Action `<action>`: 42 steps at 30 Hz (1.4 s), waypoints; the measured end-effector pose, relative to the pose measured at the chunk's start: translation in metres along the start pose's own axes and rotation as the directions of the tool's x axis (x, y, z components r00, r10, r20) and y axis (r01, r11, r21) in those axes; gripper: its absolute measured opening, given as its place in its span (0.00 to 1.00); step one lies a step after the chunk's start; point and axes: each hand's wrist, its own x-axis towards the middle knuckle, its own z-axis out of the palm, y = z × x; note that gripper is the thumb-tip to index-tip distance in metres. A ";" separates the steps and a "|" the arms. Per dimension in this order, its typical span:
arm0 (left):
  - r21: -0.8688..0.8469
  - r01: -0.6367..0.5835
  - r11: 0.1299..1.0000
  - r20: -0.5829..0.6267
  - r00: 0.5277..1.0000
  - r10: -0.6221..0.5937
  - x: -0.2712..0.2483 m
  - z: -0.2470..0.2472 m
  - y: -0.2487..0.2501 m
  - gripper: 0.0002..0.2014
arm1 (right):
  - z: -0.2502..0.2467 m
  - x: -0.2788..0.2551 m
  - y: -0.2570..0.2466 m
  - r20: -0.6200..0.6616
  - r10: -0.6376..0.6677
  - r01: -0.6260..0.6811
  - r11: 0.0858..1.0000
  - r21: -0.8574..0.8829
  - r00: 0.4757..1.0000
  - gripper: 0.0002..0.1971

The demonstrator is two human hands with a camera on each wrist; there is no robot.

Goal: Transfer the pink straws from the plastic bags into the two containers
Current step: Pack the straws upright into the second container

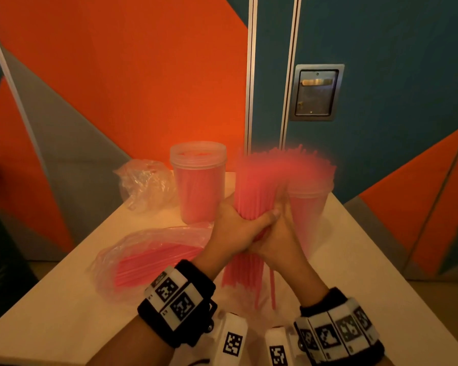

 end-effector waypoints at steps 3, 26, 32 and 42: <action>0.012 0.033 0.999 -0.029 0.999 -0.033 0.000 -0.004 -0.002 0.14 | 0.009 -0.011 0.006 -0.104 0.089 -0.074 0.987 0.146 0.991 0.70; 0.133 0.067 0.989 -0.028 0.998 -0.064 -0.013 -0.009 -0.032 0.25 | 0.029 -0.028 0.031 0.436 0.325 -0.363 0.932 0.002 0.839 0.26; 0.150 0.095 0.984 -0.049 0.995 -0.088 -0.008 -0.009 -0.031 0.17 | -0.019 0.006 -0.003 0.547 0.350 -0.133 0.909 -0.395 0.760 0.25; 0.189 0.077 0.979 -0.008 0.997 -0.076 -0.010 -0.011 -0.032 0.19 | -0.066 0.090 -0.146 0.262 -0.156 0.258 0.869 -0.422 0.953 0.15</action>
